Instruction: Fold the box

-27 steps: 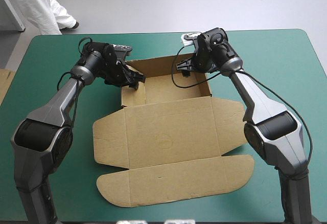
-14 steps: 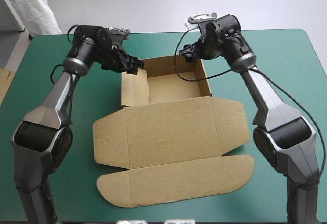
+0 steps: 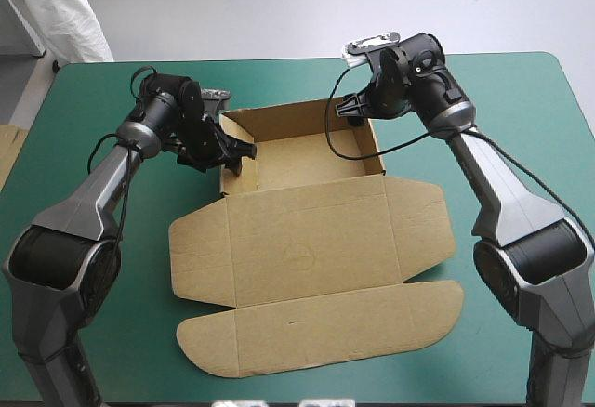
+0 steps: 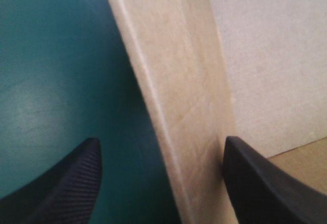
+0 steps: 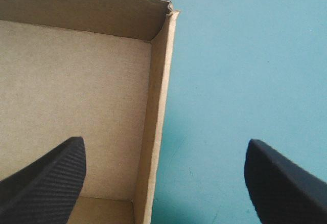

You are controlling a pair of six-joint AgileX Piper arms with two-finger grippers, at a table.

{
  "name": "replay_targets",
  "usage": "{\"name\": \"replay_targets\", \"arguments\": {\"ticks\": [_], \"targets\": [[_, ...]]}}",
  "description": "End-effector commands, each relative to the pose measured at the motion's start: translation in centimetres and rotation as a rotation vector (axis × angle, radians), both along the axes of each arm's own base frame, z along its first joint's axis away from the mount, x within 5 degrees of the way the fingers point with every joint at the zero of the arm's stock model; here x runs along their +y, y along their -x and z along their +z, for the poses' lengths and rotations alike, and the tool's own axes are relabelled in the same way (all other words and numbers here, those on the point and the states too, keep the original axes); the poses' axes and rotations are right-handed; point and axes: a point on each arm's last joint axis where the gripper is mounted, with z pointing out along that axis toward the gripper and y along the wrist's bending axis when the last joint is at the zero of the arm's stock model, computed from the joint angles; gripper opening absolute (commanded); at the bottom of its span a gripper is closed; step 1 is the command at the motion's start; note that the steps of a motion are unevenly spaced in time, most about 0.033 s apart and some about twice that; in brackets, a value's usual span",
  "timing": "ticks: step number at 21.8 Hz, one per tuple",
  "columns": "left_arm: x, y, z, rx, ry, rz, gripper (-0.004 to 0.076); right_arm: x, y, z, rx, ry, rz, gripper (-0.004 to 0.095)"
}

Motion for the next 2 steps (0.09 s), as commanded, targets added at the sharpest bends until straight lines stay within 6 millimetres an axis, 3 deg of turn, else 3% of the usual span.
{"name": "replay_targets", "arguments": {"ticks": [1, 2], "targets": [[-0.33, 0.37, 1.71, -0.118, 0.084, 0.041, 0.0488, -1.06, 1.69, 3.76, -0.095, -0.014, -0.009, 0.0767], [-0.53, 0.24, 1.57, -0.132, 0.11, 0.048, 0.0473, -1.11, 1.67, 3.77, -0.097, -0.008, -0.01, 0.0767]]}}
